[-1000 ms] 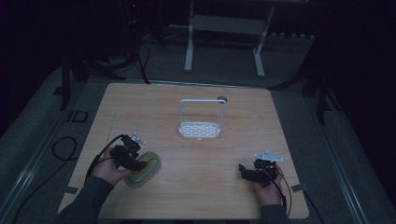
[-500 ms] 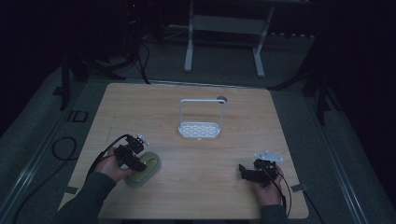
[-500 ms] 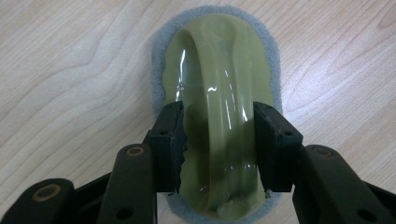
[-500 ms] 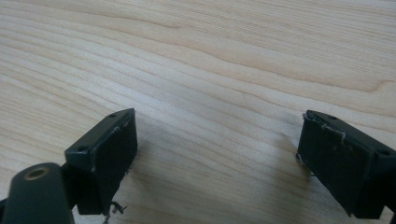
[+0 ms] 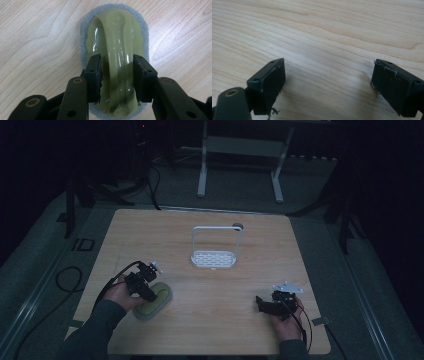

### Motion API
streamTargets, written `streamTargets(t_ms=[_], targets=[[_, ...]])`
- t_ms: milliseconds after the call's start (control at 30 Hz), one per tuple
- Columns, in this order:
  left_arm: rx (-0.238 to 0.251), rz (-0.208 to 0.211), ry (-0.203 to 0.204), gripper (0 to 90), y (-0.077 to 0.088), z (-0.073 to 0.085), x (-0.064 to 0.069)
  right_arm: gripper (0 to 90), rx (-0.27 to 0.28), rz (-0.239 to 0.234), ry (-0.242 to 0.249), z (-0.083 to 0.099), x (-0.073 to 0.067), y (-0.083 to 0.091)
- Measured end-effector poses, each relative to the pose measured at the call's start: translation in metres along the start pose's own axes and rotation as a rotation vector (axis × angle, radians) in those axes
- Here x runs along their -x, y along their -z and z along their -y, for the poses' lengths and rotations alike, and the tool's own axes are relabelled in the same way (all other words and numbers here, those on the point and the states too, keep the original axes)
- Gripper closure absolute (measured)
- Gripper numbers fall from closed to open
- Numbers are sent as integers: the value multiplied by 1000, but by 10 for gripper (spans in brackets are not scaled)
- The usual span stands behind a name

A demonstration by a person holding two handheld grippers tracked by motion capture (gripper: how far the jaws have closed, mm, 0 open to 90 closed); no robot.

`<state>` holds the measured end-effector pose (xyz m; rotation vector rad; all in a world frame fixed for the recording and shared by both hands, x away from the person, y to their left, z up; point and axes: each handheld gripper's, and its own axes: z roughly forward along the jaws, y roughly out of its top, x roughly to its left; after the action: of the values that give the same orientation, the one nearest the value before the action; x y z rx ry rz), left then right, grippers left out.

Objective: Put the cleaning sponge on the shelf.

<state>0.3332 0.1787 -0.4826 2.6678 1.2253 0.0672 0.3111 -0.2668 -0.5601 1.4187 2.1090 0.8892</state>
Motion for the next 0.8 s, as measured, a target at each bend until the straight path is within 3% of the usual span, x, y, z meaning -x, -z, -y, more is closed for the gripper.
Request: streamTargets(t_ms=[367,533,800], targets=[[-39,21,8,658,3,-9,-3,116,0,0,0,0,0,0],[-63,36,-10,695,3,-12,-2,116,0,0,0,0,0,0],[-63,-4,-60,716,6,-17,3,116,0,0,0,0,0,0]])
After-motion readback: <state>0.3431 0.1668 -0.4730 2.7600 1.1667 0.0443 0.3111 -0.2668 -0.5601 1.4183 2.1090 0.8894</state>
